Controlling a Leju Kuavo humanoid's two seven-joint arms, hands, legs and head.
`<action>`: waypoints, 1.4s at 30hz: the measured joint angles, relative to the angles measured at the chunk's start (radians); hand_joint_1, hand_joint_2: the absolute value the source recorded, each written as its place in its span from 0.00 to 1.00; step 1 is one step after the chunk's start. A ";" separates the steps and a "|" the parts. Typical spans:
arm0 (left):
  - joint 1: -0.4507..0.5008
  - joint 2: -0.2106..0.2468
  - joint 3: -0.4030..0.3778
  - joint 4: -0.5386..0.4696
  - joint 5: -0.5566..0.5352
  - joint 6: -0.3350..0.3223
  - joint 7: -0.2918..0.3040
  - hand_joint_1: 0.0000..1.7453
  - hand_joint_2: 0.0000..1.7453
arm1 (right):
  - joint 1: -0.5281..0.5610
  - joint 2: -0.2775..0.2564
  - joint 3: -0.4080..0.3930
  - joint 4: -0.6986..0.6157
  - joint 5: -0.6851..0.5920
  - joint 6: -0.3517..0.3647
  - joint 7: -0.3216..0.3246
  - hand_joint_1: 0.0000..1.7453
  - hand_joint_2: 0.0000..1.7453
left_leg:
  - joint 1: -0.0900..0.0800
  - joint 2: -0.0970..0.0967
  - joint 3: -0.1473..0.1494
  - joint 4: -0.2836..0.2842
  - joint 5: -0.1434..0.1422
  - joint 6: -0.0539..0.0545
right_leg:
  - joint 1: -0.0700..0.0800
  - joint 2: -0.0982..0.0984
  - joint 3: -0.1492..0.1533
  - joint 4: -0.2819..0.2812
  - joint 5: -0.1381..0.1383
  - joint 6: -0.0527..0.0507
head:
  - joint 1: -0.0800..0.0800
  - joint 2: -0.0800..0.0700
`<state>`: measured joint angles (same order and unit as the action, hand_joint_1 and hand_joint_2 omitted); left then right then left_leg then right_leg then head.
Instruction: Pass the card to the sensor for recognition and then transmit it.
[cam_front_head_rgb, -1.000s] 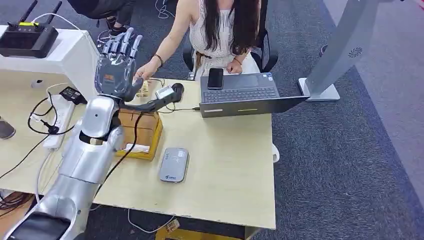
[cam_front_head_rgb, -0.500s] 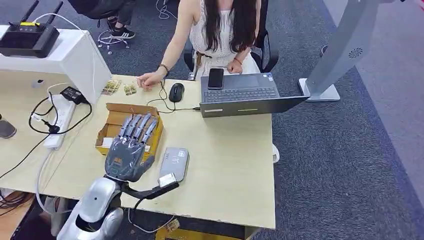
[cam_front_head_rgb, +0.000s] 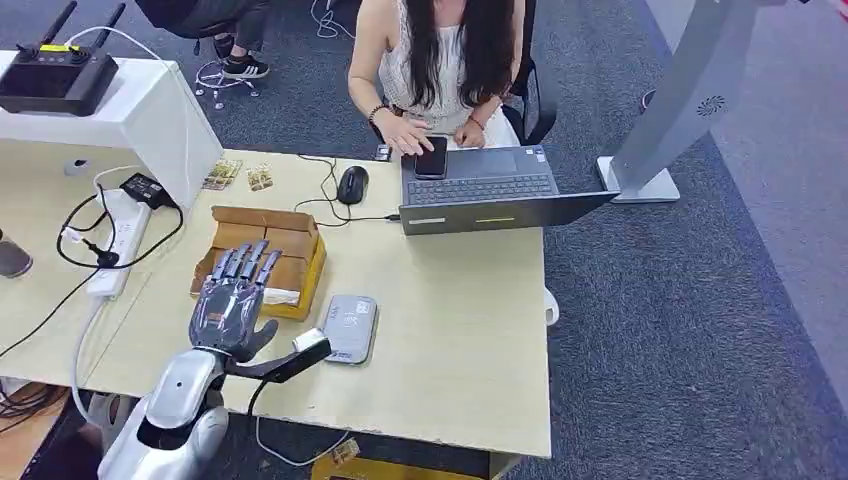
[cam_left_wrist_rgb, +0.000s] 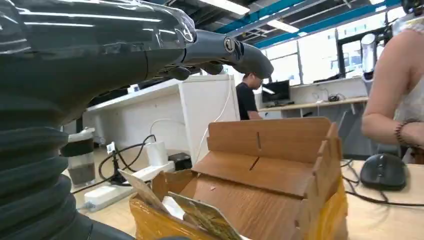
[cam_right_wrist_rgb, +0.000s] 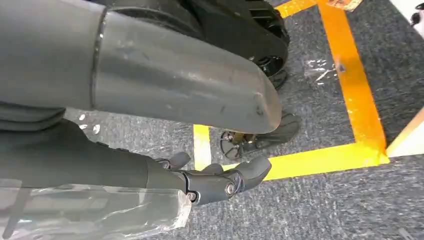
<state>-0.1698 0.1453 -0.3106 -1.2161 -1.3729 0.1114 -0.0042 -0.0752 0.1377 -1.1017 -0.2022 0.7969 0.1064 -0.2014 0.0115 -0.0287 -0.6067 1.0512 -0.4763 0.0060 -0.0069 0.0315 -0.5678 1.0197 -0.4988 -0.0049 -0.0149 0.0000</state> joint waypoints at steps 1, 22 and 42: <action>-0.006 0.000 0.002 0.014 0.000 -0.001 0.002 0.00 1.00 | 0.000 0.000 0.000 0.000 0.003 0.000 0.001 0.00 0.00 | 0.000 0.000 0.000 0.000 0.000 0.000 | 0.000 0.000 0.000 0.000 0.000 0.000 | 0.000 0.000; -0.065 0.000 0.039 0.129 -0.004 -0.016 0.022 1.00 1.00 | 0.000 0.000 0.000 0.000 0.020 0.000 0.010 0.00 0.00 | 0.000 0.000 0.000 0.000 0.000 0.000 | 0.000 0.000 0.000 0.000 0.000 0.000 | 0.000 0.000; -0.062 0.008 0.049 0.129 0.025 -0.013 0.010 1.00 1.00 | 0.000 0.000 0.000 0.000 0.029 0.010 0.010 0.00 0.00 | 0.000 0.000 0.000 0.000 0.000 0.000 | 0.000 0.000 0.000 0.000 0.000 0.000 | 0.000 0.000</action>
<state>-0.2315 0.1537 -0.2613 -1.0868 -1.3481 0.0988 0.0057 -0.0752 0.1377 -1.1017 -0.2022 0.8259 0.1160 -0.1915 0.0114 -0.0287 -0.6070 1.0512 -0.4763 0.0060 -0.0069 0.0316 -0.5678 1.0198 -0.4988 -0.0050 -0.0149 0.0000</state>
